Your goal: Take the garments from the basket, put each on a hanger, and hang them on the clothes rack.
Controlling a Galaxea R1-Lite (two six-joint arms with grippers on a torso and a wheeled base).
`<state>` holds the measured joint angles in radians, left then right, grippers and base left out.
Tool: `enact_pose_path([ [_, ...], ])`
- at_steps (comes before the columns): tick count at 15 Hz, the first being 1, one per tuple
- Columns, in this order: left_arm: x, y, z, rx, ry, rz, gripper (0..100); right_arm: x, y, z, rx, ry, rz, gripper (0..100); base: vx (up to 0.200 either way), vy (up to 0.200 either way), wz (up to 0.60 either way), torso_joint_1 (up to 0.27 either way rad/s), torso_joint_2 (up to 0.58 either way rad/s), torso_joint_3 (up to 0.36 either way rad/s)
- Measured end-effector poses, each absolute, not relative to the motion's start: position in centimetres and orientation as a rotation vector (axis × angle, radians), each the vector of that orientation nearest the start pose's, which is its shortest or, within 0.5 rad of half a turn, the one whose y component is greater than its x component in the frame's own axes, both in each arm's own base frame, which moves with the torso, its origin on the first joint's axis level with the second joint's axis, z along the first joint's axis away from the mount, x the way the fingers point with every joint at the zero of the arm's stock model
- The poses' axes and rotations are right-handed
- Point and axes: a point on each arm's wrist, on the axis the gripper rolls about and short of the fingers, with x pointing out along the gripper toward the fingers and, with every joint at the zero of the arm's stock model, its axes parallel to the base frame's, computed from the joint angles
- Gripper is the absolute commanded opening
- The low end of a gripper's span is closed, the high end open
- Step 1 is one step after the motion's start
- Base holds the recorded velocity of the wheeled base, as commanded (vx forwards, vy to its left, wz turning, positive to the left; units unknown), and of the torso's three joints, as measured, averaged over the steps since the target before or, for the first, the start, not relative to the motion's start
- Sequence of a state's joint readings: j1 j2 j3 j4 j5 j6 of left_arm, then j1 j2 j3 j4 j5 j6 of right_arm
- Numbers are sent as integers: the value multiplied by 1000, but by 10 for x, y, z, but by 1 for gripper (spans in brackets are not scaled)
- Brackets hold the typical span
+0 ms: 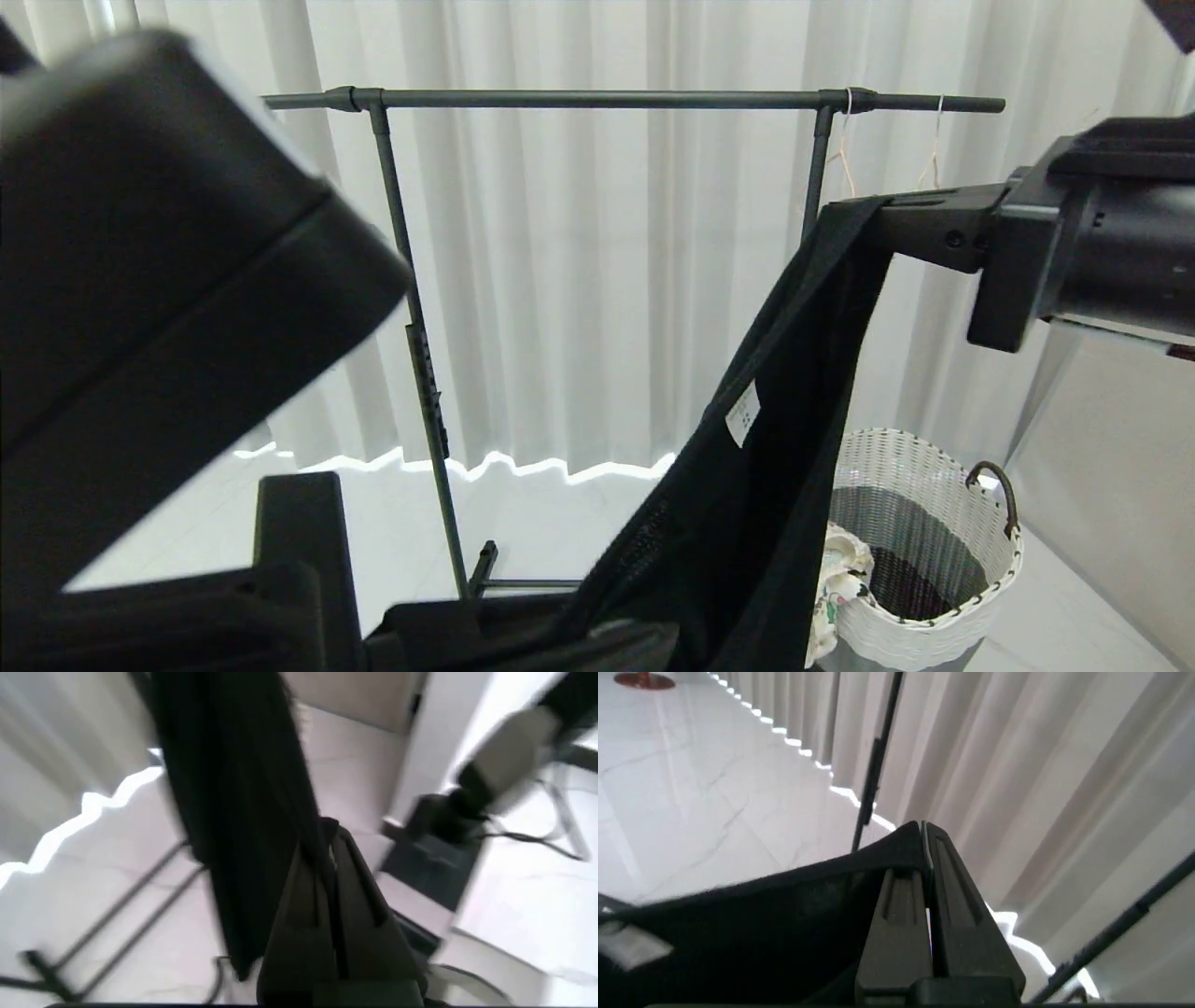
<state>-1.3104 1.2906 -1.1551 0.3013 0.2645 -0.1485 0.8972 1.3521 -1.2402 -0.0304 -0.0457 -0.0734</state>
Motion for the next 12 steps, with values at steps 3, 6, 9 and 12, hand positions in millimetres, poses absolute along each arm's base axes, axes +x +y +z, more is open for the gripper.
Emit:
enact_pose_path([
  [3, 77, -177, 297, 264, 349, -894, 0, 116, 142, 345, -158, 126, 855, 0, 0, 0, 0, 0, 0, 0],
  [6, 95, -178, 311, 195, 249, -830, 0, 86, 114, 350, -204, 189, 908, 0, 0, 0, 0, 0, 0, 0],
  [9, 102, -183, 314, 171, 215, -811, 0, 68, 105, 353, -207, 171, 977, 0, 0, 0, 0, 0, 0, 0],
  [12, 106, -183, 313, 170, 219, -793, 0, 65, 101, 355, -200, 156, 977, 0, 0, 0, 0, 0, 0, 0],
])
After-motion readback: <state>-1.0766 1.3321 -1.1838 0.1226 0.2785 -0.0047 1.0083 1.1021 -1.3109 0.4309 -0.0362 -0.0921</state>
